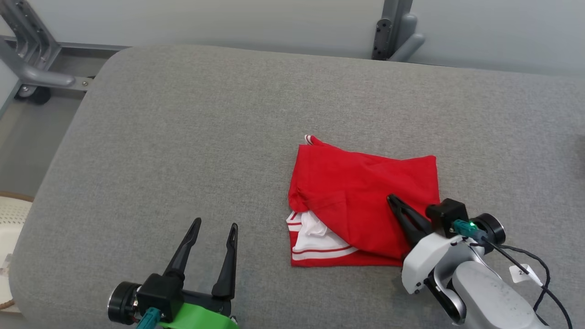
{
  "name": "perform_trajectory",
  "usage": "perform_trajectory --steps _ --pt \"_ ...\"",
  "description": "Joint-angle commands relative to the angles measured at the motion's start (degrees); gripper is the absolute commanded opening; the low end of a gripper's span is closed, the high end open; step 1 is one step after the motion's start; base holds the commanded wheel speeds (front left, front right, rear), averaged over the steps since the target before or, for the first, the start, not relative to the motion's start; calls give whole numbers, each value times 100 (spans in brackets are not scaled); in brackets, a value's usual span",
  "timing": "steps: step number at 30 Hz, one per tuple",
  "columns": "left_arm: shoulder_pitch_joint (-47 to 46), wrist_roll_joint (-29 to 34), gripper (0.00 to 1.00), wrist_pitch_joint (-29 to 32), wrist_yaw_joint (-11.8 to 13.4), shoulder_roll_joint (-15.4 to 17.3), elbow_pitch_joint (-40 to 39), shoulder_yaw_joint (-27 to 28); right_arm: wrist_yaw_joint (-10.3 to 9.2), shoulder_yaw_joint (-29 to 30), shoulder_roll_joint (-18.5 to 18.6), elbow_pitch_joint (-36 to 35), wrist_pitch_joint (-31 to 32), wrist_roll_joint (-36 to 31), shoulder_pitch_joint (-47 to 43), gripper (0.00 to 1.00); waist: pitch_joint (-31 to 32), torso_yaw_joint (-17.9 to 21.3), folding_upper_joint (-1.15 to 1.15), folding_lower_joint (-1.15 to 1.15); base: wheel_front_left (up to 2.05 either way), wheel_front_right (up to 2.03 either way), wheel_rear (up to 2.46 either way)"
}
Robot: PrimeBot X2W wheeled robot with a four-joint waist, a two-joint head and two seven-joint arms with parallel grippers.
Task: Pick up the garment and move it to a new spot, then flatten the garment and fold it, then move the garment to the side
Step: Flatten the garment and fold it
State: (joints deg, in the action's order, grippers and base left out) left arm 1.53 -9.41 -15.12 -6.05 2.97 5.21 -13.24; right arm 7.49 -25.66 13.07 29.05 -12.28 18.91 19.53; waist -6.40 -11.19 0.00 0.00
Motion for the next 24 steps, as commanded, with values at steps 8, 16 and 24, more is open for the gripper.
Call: perform_trajectory --steps 8,16,24 --pt "-102 -124 100 2 28 -7 98 -180 -1 -740 -189 1309 -268 -20 751 0 -124 -586 0 0 0 0 0" --pt "-170 -203 100 2 35 -7 185 -259 -1 -1256 -520 1619 -293 558 992 0 -96 -726 0 0 0 0 0" --pt "-18 -193 100 2 95 -6 182 -280 -1 -1976 -600 1025 -294 862 703 0 99 -655 0 0 0 0 0"
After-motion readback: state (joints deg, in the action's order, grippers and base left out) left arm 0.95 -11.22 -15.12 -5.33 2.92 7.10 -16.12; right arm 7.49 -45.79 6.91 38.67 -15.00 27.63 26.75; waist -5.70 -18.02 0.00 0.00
